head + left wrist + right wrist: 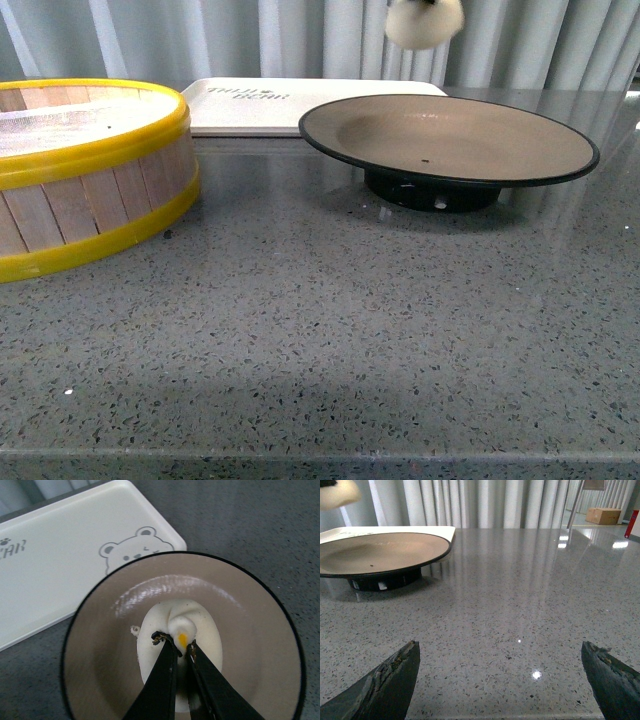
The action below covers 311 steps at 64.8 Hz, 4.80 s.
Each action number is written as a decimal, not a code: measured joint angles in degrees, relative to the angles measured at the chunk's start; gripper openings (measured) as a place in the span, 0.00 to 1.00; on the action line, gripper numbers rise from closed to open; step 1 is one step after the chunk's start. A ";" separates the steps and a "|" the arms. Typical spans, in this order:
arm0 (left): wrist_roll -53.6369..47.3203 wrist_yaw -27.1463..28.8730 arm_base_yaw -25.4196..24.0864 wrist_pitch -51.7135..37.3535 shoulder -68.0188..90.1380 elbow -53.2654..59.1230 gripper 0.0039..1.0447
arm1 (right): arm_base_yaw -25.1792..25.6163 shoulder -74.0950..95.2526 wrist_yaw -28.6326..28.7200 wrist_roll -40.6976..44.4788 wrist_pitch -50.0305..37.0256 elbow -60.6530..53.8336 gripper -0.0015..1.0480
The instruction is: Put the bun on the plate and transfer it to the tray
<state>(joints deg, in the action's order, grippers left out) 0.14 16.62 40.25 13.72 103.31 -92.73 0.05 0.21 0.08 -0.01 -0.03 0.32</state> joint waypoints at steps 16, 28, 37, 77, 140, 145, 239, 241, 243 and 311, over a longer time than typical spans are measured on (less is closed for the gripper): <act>-2.91 1.49 2.97 -1.38 3.74 -0.59 0.03 | 0.00 0.00 0.00 0.00 0.00 0.00 0.92; -4.44 3.17 3.26 -1.60 7.45 -2.62 0.03 | 0.00 0.00 0.00 0.00 0.00 0.00 0.92; -5.07 4.52 3.02 -0.52 10.47 -5.86 0.03 | 0.00 0.00 0.00 0.00 0.00 0.00 0.92; -7.85 6.05 0.90 1.81 13.68 -7.32 0.03 | 0.00 0.00 0.00 0.00 0.00 0.00 0.92; -5.38 3.32 -0.79 4.42 9.49 -7.72 0.94 | 0.00 0.00 0.00 0.00 0.00 0.00 0.92; -4.76 2.78 -1.38 4.20 8.28 -6.93 0.94 | 0.00 0.00 0.00 0.00 0.00 0.00 0.92; 0.00 -16.63 -40.17 -31.39 -76.37 83.89 0.04 | 0.00 0.00 -0.02 0.00 0.00 0.00 0.92; 0.00 -16.63 -40.19 -31.36 -76.96 84.41 0.04 | 0.00 0.00 -0.02 0.00 0.00 0.00 0.92; 0.00 -16.57 -40.19 -31.34 -77.59 84.91 0.04 | 0.00 0.00 0.00 0.00 0.00 0.00 0.92; 0.00 -16.61 -40.19 -14.34 -101.00 91.23 0.04 | 0.00 0.00 -0.02 0.00 0.00 0.00 0.92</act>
<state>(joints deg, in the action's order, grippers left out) 0.14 0.01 0.05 -0.62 2.31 -1.50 0.05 0.21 0.05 -0.01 -0.03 0.32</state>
